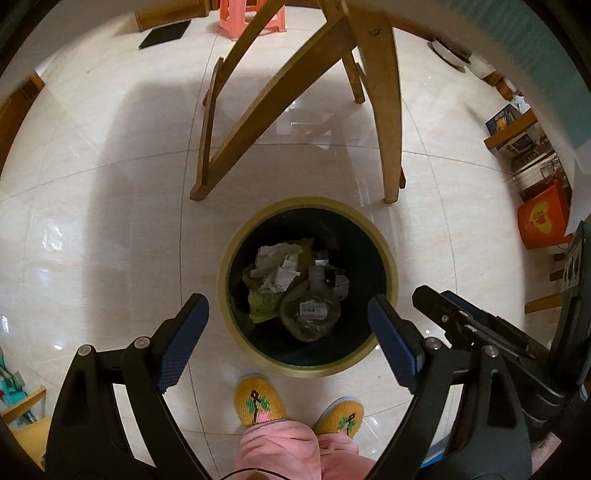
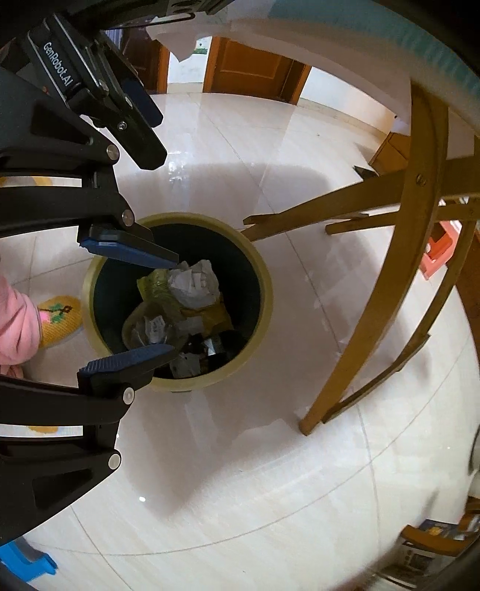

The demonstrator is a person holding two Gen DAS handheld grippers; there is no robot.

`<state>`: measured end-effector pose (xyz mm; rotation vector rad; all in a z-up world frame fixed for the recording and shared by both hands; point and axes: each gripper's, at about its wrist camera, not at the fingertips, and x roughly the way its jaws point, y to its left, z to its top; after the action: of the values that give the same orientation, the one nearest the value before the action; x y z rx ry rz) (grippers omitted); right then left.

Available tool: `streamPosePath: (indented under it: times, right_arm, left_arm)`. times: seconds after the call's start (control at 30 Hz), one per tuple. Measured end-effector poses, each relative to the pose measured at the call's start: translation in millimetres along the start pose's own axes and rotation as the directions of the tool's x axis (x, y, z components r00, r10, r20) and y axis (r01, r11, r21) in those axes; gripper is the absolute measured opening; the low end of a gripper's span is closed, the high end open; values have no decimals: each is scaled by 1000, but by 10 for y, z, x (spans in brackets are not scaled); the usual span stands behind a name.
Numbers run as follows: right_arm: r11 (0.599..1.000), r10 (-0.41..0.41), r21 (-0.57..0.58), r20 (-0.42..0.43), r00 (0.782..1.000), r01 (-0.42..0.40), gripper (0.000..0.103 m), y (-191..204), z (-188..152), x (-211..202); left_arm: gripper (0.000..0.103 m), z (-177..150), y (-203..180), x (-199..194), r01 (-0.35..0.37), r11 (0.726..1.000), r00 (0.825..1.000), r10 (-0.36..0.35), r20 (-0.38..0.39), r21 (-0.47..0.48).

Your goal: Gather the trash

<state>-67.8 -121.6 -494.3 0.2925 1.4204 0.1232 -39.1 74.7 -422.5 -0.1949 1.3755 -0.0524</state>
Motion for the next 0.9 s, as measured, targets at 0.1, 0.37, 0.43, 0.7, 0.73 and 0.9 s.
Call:
streamPosePath:
  times: [0.1,0.37,0.43,0.7,0.73,0.9]
  right_arm:
    - [1000,-9,-13,27,1000,9,44,46,-2,-164]
    - [999,-11,-33,57,998,13,45,217,35,-842]
    - [999,-11,-39,69,998,14,52,283,65,-1102]
    - [997,-39,-68,102,994,46,63,497,177,-1939]
    - [997,-41,-65,97,994,47,64,522,195,-2042]
    - [996,-40,-76,101,994,48,65,676,266,-2520]
  left_arm:
    - [86,-25,-20,-219,-11,1000,1000,11,24,1]
    - [86,14,-67,-884,-45,999,999,46,29,-16]
    - [86,42,-97,-1118,-47,999,998,48,28,-17]
    - [86,180,-288,-1995,-70,997,996,68,53,24]
    - [86,197,-314,-2104,-74,997,996,72,51,26]
    - [86,268,-410,-2580,-92,995,994,89,66,38]
